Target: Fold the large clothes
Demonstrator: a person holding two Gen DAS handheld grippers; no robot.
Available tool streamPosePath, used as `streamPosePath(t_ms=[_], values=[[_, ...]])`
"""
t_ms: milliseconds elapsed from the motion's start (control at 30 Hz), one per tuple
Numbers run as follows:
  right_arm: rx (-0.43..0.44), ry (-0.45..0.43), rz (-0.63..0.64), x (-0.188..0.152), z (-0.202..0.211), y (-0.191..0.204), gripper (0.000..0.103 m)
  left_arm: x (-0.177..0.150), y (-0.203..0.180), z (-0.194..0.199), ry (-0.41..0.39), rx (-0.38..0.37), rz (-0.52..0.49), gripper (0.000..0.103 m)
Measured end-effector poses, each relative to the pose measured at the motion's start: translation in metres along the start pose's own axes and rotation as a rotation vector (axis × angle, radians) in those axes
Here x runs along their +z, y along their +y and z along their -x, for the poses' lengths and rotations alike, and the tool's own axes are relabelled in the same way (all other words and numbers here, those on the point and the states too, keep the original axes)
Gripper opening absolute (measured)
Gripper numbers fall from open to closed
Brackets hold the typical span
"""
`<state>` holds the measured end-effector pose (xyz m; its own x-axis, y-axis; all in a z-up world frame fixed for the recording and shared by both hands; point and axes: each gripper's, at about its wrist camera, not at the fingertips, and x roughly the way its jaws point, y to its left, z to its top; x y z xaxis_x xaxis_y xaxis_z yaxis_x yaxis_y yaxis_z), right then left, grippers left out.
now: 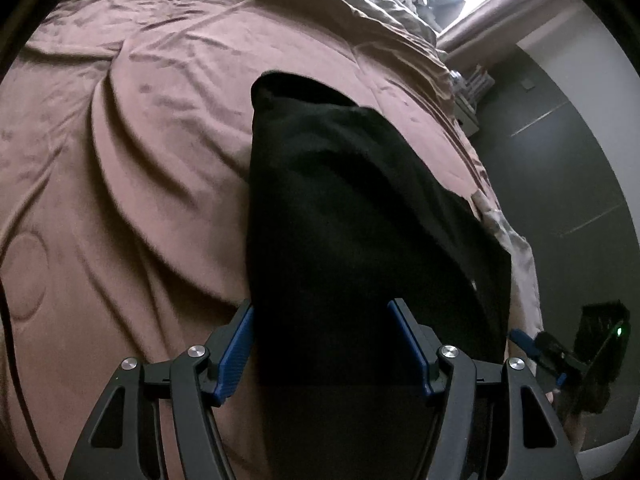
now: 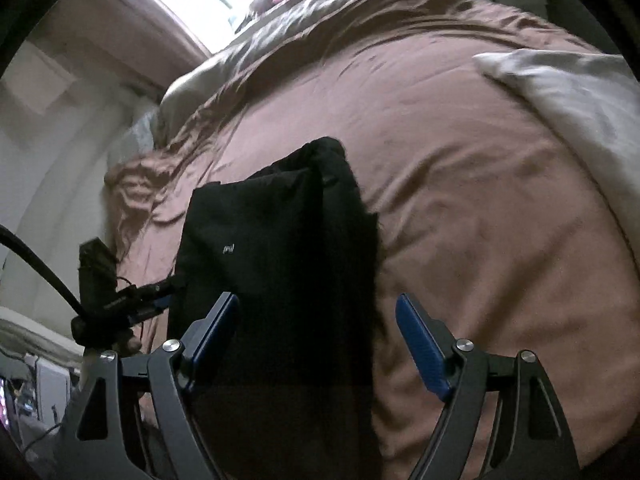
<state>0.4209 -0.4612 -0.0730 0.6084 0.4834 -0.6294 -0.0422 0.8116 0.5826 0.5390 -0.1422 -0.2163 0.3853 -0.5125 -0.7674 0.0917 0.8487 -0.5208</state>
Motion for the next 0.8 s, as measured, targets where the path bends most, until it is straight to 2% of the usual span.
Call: streamPosePath(t_ms=[167, 300, 400, 433, 500, 633, 800], values=[[-0.003, 0.059, -0.023, 0.032, -0.043, 0.0, 0.079, 0.013, -0.002, -0.01, -0.001, 0.043, -0.01, 0.066], [-0.11, 0.043, -0.04, 0.043, -0.061, -0.011, 0.079, 0.017, -0.008, -0.015, 0.004, 0.07, -0.025, 0.066], [-0.157, 0.035, -0.058, 0.042, -0.065, -0.02, 0.079, 0.014, -0.026, -0.02, 0.004, 0.141, -0.109, 0.067], [-0.149, 0.038, -0.071, 0.04, -0.066, -0.024, 0.079, 0.011, -0.037, -0.022, 0.005, 0.179, -0.167, 0.067], [-0.105, 0.031, -0.106, 0.037, -0.065, -0.029, 0.079, 0.008, -0.046, -0.025, 0.003, 0.206, -0.217, 0.067], [0.038, 0.002, -0.159, 0.034, -0.052, -0.034, 0.079, 0.014, -0.03, -0.025, 0.016, 0.161, -0.174, 0.067], [0.14, 0.042, -0.176, 0.036, -0.057, -0.031, 0.079, 0.017, -0.028, -0.024, 0.022, 0.142, -0.172, 0.067]])
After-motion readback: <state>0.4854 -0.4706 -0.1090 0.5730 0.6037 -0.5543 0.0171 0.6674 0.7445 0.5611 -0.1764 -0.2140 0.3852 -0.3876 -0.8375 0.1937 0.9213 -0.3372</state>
